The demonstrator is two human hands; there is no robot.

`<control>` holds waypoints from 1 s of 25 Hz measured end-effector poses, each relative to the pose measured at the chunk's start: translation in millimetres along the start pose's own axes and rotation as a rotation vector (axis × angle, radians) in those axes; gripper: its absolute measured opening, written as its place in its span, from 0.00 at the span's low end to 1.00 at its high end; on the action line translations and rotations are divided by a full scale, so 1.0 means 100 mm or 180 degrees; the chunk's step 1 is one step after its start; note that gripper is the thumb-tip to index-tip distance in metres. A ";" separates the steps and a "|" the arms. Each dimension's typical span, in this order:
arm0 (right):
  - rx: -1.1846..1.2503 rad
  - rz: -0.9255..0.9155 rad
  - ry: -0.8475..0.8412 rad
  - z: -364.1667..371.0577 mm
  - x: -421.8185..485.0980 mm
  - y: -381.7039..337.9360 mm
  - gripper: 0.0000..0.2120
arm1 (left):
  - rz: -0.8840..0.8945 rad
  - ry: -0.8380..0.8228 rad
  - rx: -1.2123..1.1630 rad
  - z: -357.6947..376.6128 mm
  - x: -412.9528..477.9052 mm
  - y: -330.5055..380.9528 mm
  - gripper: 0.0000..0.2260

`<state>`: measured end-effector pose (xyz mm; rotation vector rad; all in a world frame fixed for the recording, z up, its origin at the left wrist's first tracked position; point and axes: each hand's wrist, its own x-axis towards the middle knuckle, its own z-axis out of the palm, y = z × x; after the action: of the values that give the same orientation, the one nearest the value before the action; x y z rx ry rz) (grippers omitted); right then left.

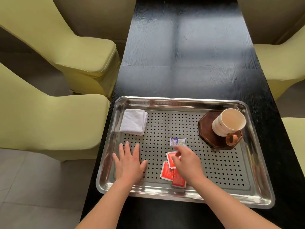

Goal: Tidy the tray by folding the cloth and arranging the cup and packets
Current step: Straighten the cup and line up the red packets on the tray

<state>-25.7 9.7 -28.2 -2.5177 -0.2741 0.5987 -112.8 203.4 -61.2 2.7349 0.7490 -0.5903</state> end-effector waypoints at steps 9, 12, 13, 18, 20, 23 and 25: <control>-0.0409 -0.0816 -0.0196 0.47 1.16 -1.05 0.24 | -0.0032 0.0341 -0.0012 -0.05 0.21 -0.04 0.36; -0.1306 -0.1302 -0.0398 0.51 1.39 -0.96 0.26 | 0.0349 0.0518 0.0043 -0.14 0.45 -0.07 0.35; -0.1551 -0.1384 -0.0515 0.53 1.44 -0.90 0.27 | 0.0448 0.0456 0.0096 -0.13 0.51 -0.08 0.35; -0.1795 -0.1469 -0.0642 0.57 1.54 -0.70 0.30 | 0.0563 0.0215 0.0308 0.01 0.63 -0.09 0.37; -0.1549 -0.1494 -0.0570 0.56 1.51 -0.71 0.29 | 0.0548 0.0231 0.0259 0.00 0.61 -0.08 0.37; -0.1551 -0.1581 -0.0674 0.56 1.44 -0.69 0.28 | 0.0490 0.0284 0.0167 -0.06 0.62 -0.10 0.34; -0.1453 -0.1541 -0.0742 0.55 1.41 -0.69 0.27 | 0.0524 0.0182 0.0179 -0.08 0.62 -0.11 0.33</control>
<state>67.9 135.6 -83.8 -2.6440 -1.1835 0.6833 -67.6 242.4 -82.6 2.8405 0.5199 -0.5068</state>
